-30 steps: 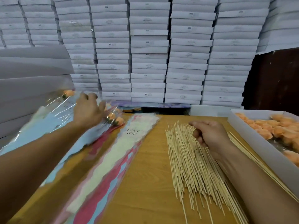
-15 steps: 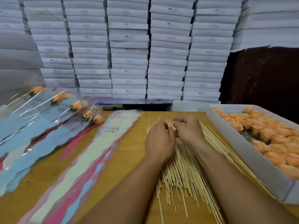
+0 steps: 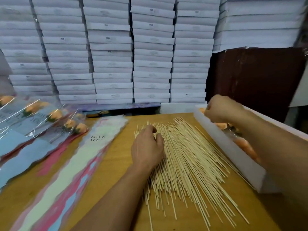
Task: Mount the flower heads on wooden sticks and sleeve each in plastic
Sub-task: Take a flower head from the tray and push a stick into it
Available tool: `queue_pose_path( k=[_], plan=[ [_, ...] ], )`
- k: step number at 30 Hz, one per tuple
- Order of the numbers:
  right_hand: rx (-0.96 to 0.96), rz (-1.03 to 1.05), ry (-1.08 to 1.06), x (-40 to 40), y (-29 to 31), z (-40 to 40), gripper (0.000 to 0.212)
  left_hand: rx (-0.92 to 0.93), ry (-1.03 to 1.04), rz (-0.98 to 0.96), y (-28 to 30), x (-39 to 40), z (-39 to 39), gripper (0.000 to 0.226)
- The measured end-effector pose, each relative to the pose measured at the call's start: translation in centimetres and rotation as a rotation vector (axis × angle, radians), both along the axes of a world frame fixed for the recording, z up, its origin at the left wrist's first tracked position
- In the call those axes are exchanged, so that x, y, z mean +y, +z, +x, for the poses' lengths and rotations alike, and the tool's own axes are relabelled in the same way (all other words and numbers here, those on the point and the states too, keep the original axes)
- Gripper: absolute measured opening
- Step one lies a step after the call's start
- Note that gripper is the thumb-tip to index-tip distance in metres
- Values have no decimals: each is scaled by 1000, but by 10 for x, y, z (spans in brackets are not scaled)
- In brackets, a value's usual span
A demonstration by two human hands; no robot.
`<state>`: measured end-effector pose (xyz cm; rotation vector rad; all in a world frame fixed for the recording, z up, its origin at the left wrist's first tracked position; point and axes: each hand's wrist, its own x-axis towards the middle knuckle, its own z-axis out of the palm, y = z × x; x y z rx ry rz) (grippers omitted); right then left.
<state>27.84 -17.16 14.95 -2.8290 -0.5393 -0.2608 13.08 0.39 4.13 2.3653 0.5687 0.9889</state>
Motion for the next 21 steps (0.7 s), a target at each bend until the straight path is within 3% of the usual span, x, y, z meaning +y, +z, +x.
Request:
queue_pose_path(
  k=[2,4,7,9,12,21],
  plan=[
    [63,-121,10,-32,9,15,14,8,1,-6,0,-1,1,24],
    [251,-257,69,-58,13,22,13,16,-5,-17,0,-4,3,25],
    [492,-399,96,-81,11,23,31,16,-9,-16,-1,-6,5,26],
    [552,-455,92,-85,4,23,46,9,-12,-14,-1,-7,5,26],
    [486,-439,63,-81,-12,25,61,2,-13,-17,0,-7,5,26],
    [287,-464,90,-75,-34,27,32,7,-15,-43,1,-6,4,27]
  ],
)
